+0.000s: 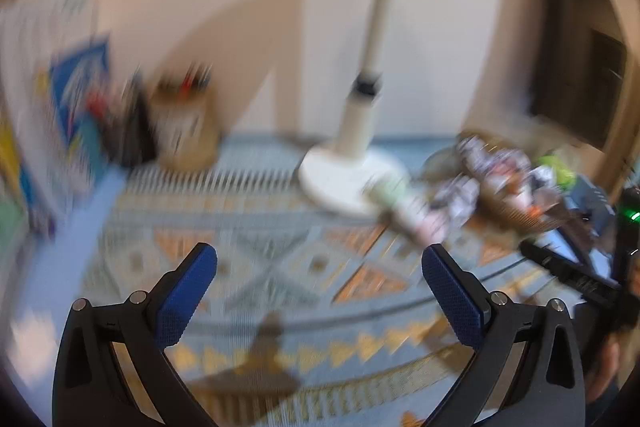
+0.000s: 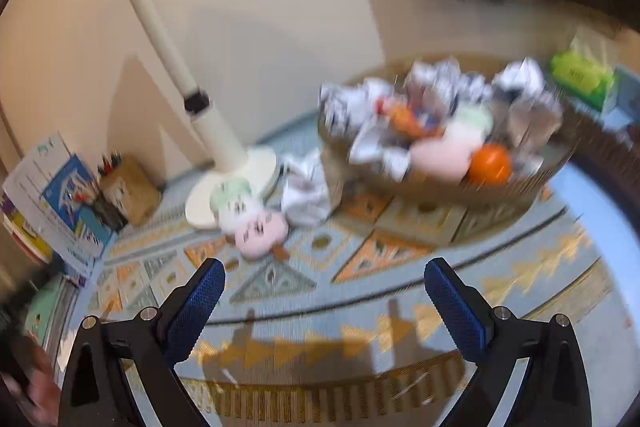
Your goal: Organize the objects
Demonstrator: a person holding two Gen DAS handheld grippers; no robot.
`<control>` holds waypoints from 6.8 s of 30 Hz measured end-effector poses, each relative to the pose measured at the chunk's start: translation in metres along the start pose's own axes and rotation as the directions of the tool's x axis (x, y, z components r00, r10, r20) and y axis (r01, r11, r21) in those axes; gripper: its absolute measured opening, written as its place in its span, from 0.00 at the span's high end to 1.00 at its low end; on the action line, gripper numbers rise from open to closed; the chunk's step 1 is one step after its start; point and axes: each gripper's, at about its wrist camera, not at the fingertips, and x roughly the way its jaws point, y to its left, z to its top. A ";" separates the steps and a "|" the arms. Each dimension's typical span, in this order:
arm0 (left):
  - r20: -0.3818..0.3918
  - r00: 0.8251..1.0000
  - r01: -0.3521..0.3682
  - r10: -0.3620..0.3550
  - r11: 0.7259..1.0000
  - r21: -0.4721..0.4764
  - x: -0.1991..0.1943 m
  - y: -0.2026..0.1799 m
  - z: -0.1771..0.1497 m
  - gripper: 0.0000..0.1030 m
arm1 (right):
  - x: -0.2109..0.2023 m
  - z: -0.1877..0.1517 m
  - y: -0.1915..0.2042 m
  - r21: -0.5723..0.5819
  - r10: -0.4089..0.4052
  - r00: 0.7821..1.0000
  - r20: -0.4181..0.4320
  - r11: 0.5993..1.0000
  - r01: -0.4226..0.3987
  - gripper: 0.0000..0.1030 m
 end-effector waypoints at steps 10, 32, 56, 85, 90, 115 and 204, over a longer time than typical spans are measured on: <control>-0.129 0.983 -0.145 0.131 0.984 -0.104 0.048 0.018 -0.038 0.01 | 0.039 -0.007 -0.010 -0.004 -0.088 0.983 -0.160 0.996 0.088 0.02; -0.217 0.972 -0.119 0.084 0.981 -0.154 0.055 0.032 -0.035 0.01 | 0.037 -0.010 0.016 -0.150 -0.272 0.957 -0.098 0.955 0.256 0.08; -0.237 0.946 0.202 -0.220 0.975 -0.095 0.162 -0.095 0.031 0.28 | 0.125 0.067 -0.009 0.349 0.182 0.979 -0.097 0.927 -0.138 0.46; -0.406 0.808 0.487 -0.427 0.872 0.052 0.053 -0.010 -0.005 0.59 | 0.018 -0.029 0.029 -0.027 0.172 0.970 -0.172 0.983 -0.179 0.52; -0.403 0.879 0.289 -0.254 0.957 0.026 0.080 -0.012 -0.008 0.46 | 0.018 -0.027 0.014 0.032 0.191 0.968 -0.164 0.982 -0.188 0.33; -0.310 0.937 0.234 -0.159 0.946 0.224 0.052 -0.023 -0.044 0.41 | 0.027 -0.028 0.001 0.119 0.280 0.939 -0.200 0.958 -0.260 0.32; -0.212 0.949 -0.251 0.232 0.966 -0.066 0.037 0.061 -0.043 0.01 | 0.029 -0.049 0.047 -0.122 -0.159 0.972 -0.171 0.983 0.140 0.12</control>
